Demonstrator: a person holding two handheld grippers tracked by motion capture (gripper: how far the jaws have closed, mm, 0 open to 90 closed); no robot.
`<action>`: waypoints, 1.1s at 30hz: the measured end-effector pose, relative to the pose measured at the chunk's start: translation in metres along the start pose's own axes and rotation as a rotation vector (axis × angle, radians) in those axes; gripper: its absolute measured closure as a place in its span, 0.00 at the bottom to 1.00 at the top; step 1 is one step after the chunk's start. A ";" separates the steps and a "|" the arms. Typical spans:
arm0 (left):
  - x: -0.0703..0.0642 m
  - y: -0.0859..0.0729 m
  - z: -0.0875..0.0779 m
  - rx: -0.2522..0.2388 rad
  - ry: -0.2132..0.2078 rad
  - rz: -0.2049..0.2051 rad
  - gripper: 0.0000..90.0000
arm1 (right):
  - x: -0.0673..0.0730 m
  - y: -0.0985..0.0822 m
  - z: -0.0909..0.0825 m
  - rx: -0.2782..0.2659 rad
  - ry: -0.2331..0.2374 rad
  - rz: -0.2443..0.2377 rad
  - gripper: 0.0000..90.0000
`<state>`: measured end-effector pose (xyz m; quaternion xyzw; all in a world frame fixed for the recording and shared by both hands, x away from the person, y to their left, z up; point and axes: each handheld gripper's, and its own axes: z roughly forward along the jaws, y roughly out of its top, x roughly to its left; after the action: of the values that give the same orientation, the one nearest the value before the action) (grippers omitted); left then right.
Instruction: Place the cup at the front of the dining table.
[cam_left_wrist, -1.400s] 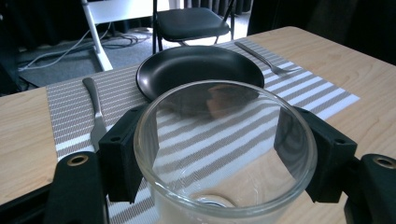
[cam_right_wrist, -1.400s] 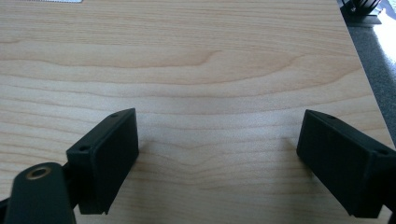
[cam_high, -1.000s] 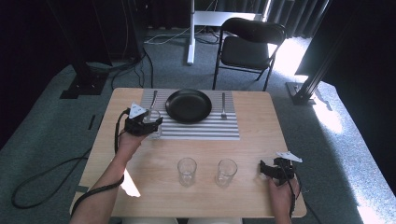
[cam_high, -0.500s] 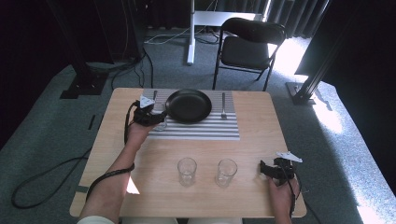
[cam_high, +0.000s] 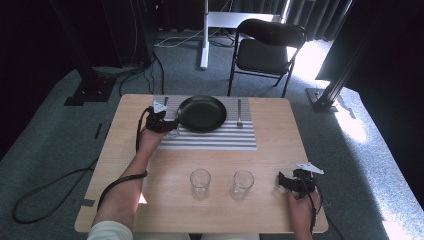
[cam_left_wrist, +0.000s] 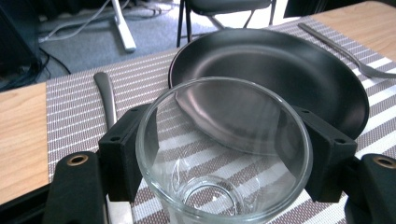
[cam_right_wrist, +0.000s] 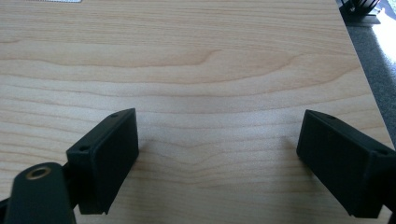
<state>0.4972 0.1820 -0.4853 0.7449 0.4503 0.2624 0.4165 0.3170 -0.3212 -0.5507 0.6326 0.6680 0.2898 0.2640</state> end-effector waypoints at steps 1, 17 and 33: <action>0.000 -0.002 0.001 -0.020 0.000 0.005 0.32 | 0.000 0.000 0.000 -0.001 0.000 0.000 0.14; -0.004 -0.016 -0.001 -0.005 -0.004 -0.061 0.23 | 0.000 0.000 0.000 0.000 0.000 0.001 0.14; -0.008 -0.032 -0.026 0.024 -0.026 -0.072 0.23 | 0.000 0.000 0.000 0.000 0.000 0.000 0.14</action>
<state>0.4592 0.1928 -0.5000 0.7365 0.4745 0.2323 0.4224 0.3166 -0.3211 -0.5507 0.6326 0.6680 0.2899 0.2639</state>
